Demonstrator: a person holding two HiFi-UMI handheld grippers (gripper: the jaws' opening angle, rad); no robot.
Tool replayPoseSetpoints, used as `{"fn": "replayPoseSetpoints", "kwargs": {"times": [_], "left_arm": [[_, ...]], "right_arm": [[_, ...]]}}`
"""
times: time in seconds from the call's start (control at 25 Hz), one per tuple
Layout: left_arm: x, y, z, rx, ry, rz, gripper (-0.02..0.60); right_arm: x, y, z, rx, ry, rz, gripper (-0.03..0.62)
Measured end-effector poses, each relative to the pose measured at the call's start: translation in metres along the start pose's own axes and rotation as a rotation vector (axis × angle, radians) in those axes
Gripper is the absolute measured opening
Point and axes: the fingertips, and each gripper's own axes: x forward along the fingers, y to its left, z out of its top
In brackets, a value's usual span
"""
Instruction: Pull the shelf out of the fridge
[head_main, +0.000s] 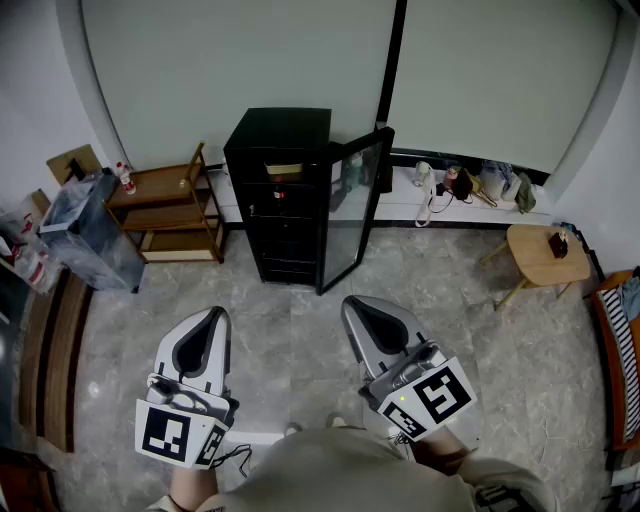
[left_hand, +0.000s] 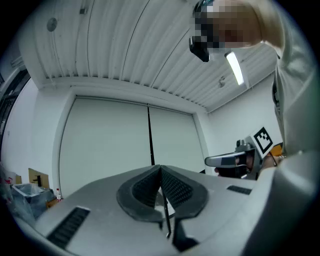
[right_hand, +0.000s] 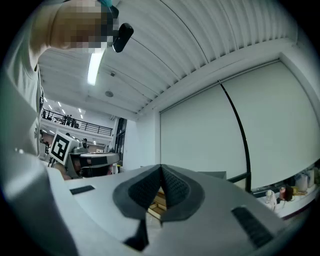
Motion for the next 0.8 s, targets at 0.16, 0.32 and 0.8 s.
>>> {"fn": "replayPoseSetpoints", "kwargs": {"times": [0.16, 0.32, 0.8], "left_arm": [[0.005, 0.002, -0.008, -0.008, 0.012, 0.007, 0.006], [0.010, 0.002, -0.011, -0.019, 0.014, 0.010, 0.006], [0.033, -0.009, -0.018, -0.003, 0.029, 0.047, 0.006]], "right_arm": [[0.002, -0.007, -0.006, -0.020, 0.024, -0.003, -0.005], [0.001, -0.016, -0.008, -0.017, 0.025, -0.011, -0.005], [-0.006, -0.055, -0.011, -0.017, 0.024, -0.028, -0.005]]}}
